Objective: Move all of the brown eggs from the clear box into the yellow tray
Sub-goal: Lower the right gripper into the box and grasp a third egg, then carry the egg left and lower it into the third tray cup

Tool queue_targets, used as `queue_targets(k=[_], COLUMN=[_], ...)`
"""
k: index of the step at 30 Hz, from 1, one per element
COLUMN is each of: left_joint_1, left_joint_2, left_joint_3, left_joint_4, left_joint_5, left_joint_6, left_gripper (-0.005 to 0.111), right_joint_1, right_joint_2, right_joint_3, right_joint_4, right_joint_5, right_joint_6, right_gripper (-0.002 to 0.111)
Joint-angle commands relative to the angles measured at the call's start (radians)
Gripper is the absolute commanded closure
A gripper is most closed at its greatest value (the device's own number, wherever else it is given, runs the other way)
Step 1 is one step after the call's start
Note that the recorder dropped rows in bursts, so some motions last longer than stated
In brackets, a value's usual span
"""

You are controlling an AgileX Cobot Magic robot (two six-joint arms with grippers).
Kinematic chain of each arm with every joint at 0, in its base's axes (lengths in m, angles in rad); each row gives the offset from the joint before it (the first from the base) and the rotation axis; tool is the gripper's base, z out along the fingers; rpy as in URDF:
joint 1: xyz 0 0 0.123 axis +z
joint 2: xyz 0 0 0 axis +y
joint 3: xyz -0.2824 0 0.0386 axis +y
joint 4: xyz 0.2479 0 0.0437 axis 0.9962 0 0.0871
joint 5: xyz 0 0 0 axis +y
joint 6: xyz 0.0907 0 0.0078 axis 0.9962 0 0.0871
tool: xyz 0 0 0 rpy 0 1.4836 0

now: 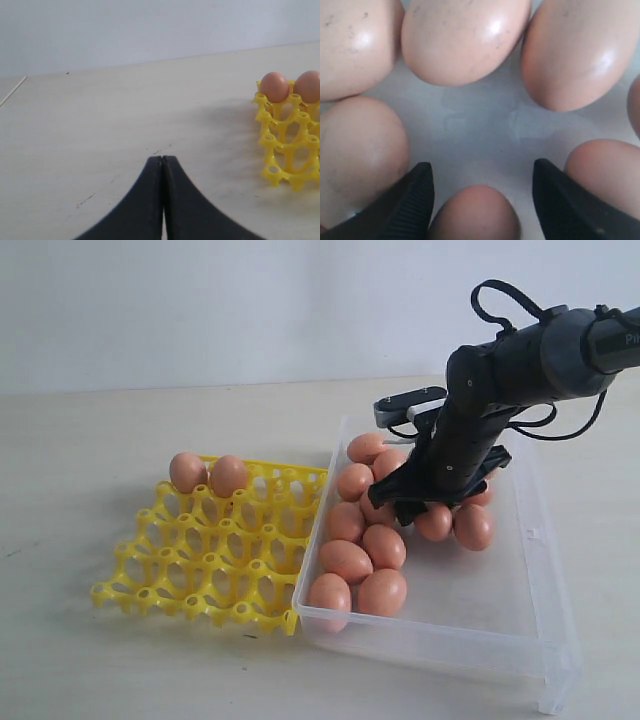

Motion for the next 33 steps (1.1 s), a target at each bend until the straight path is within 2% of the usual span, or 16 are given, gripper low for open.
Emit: queue_targets(k=[1,4,5,17,21,23,27,29,33], left_joint_1=[0.001,0.001,0.001,0.001,0.001,0.001,0.001,0.001,0.001], left_joint_2=[-0.006,-0.006,-0.006,-0.006,-0.006,-0.006,-0.006,-0.006,-0.006], left_joint_3=[-0.004,-0.004,-0.004,-0.004,-0.004,-0.004,-0.004,-0.004,-0.004], left_joint_4=[-0.007,-0.007,-0.007,-0.007,-0.007,-0.007,-0.007,-0.007,-0.007], left_joint_5=[-0.014,-0.014,-0.014,-0.014,-0.014,-0.014,-0.014,-0.014,-0.014], left_joint_6=[-0.004,-0.004,-0.004,-0.004,-0.004,-0.004,-0.004,-0.004,-0.004], left_gripper=[0.107,0.107,0.107,0.107,0.107,0.107,0.107,0.107,0.107], right_joint_1=[0.002,0.002,0.002,0.004,0.069,0.123,0.261,0.311,0.373], right_joint_2=[-0.001,-0.001,-0.005,-0.237,-0.331,-0.338,-0.335,-0.313,-0.223], right_joint_3=[0.005,0.005,0.005,0.005,0.012,0.049,0.167,0.218,0.234], right_joint_4=[0.000,0.000,0.000,0.032,0.155,0.231,0.301,0.301,0.258], right_joint_5=[0.003,-0.001,-0.003,-0.099,-0.152,-0.239,-0.563,-0.738,-0.903], right_joint_6=[-0.010,-0.033,-0.044,-0.049,-0.093,-0.146,-0.157,-0.155,-0.145], right_gripper=[0.075,0.105,0.108,0.108,0.108,0.108,0.108,0.108,0.108])
